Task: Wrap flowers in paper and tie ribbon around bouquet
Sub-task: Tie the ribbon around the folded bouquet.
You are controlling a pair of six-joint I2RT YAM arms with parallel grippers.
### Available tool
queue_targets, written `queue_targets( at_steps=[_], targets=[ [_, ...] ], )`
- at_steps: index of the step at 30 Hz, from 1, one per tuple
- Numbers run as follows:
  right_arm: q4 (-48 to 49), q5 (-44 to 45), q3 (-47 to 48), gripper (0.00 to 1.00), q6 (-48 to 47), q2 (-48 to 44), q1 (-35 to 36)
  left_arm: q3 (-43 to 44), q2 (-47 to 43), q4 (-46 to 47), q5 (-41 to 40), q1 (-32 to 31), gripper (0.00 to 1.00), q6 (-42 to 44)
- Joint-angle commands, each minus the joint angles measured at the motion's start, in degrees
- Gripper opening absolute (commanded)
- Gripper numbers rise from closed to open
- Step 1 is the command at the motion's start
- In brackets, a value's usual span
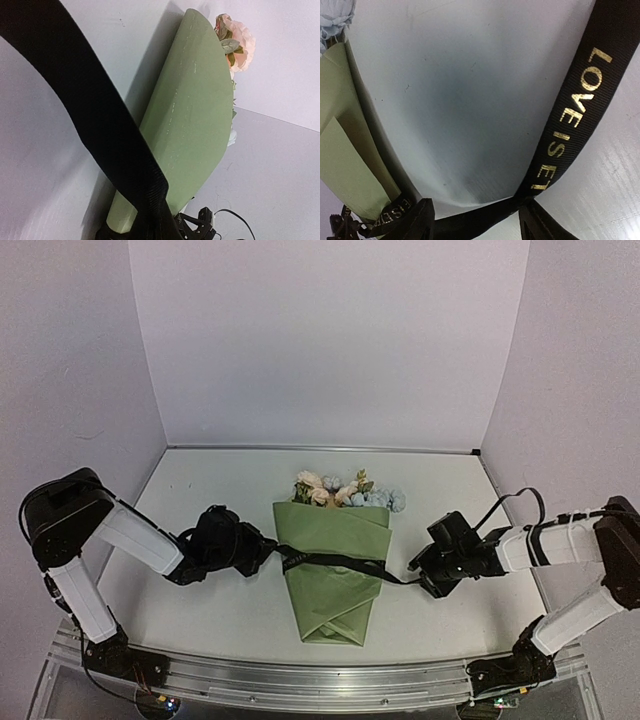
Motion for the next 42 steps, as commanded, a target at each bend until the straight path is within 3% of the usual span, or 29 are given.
queue_targets(
  at_steps=[1, 6, 12, 23, 31, 37, 42],
  targets=[
    [1.3, 1.8, -0.8, 0.39, 2.4, 3.9, 0.3, 1.9, -3.5, -3.4, -1.2, 0.3, 0.0, 4.1],
    [2.4, 1.9, -1.0, 0.0, 2.8, 6.2, 0.3, 3.1, -9.2, -12.3, -3.3, 0.4, 0.0, 9.4],
    [2.4, 6.2, -1.7, 0.0, 2.3, 6.7, 0.1, 2.7, -16.4, -25.1, -4.6, 2.8, 0.0, 15.3],
    [-1.3, 8.2, 3.2, 0.0, -2.0, 8.4, -0.6, -11.4, -23.8, -25.3, 1.9, 11.1, 0.0, 15.8],
    [-5.1, 10.3, 3.4, 0.0, -5.2, 6.1, -4.2, -7.3, -24.2, -32.8, 2.6, 18.3, 0.0, 24.5],
    [-9.9, 10.6, -3.3, 0.0, -10.6, -2.4, -16.9, -9.4, -19.3, -33.9, 12.9, 38.1, 0.0, 31.9],
    [-15.5, 9.1, -6.2, 0.0, -15.9, -10.4, -27.9, -6.2, -16.9, -34.7, 20.2, 54.2, 0.0, 35.5]
  ],
)
